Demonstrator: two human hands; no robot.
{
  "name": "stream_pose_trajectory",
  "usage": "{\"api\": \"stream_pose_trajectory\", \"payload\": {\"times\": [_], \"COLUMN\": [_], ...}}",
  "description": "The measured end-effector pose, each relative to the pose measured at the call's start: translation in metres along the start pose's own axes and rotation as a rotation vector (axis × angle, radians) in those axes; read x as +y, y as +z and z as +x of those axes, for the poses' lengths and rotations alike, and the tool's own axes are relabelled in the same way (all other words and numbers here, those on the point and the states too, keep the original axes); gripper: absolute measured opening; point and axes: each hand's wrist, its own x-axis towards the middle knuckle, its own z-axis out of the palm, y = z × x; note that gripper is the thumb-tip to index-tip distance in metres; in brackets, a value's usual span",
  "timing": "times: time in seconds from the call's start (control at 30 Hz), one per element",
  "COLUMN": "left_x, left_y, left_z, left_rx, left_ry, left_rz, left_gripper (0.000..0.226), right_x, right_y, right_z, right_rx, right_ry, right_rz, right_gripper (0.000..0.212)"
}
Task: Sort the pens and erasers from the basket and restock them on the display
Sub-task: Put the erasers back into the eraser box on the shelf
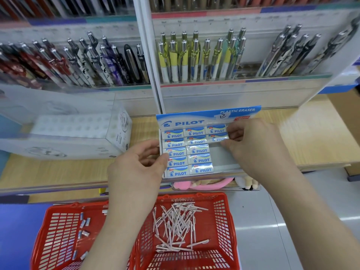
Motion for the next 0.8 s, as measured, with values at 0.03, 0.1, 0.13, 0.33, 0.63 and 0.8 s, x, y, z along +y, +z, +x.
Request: {"api": "stream_pose_trajectory", "payload": {"times": [0.03, 0.1, 0.13, 0.33, 0.63, 0.8], "left_x": [0.0, -0.002, -0.002, -0.008, -0.073, -0.156], "left_y": [0.0, 0.0, -0.001, -0.022, -0.105, -0.173], "left_z": [0.0, 0.0, -0.001, -0.023, -0.082, -0.113], "left_rx": [0.002, -0.015, -0.03, 0.008, 0.019, -0.02], "left_ry": [-0.004, -0.015, -0.022, -0.019, -0.155, -0.286], "left_rz": [-0.009, -0.036, -0.06, -0.122, 0.027, 0.203], "left_gripper": [0.033, 0.03, 0.029, 0.019, 0.028, 0.036], "right_x": [-0.001, -0.003, -0.003, -0.017, -0.08, -0.11], "right_y": [-0.001, -0.001, -0.002, -0.014, 0.02, 0.095], "right_z": [0.0, -0.001, -0.001, -0.025, -0.09, -0.129], "right_rx": [-0.005, -0.024, -0.034, 0.137, -0.059, -0.253], "right_ry": [0.009, 0.022, 0.025, -0.099, -0.425, -0.51], "right_rz": [-0.004, -0.051, -0.088, -0.04, 0.314, 0.177], "right_gripper": [0.005, 0.008, 0.01, 0.017, 0.015, 0.01]}}
